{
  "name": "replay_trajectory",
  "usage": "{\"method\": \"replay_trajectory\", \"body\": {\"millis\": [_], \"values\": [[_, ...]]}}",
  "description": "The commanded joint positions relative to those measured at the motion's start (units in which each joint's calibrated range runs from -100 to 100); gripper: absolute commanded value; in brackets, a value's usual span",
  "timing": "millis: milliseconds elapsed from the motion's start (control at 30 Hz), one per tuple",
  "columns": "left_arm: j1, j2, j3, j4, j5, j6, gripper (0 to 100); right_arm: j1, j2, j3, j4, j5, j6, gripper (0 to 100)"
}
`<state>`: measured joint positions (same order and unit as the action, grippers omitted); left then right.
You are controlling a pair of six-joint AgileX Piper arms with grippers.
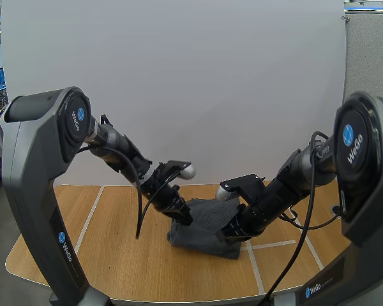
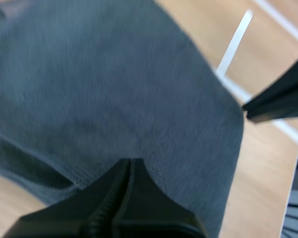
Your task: Fold the towel
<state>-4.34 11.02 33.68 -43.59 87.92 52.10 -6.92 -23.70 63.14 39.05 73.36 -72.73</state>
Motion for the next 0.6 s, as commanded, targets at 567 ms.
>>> {"method": "replay_trajectory", "body": {"millis": [567], "values": [[0.16,1.7,11.7,3.7,-28.7,-0.5,0,0.1,13.1,0.2,0.1,-9.7,-4.5,0]]}}
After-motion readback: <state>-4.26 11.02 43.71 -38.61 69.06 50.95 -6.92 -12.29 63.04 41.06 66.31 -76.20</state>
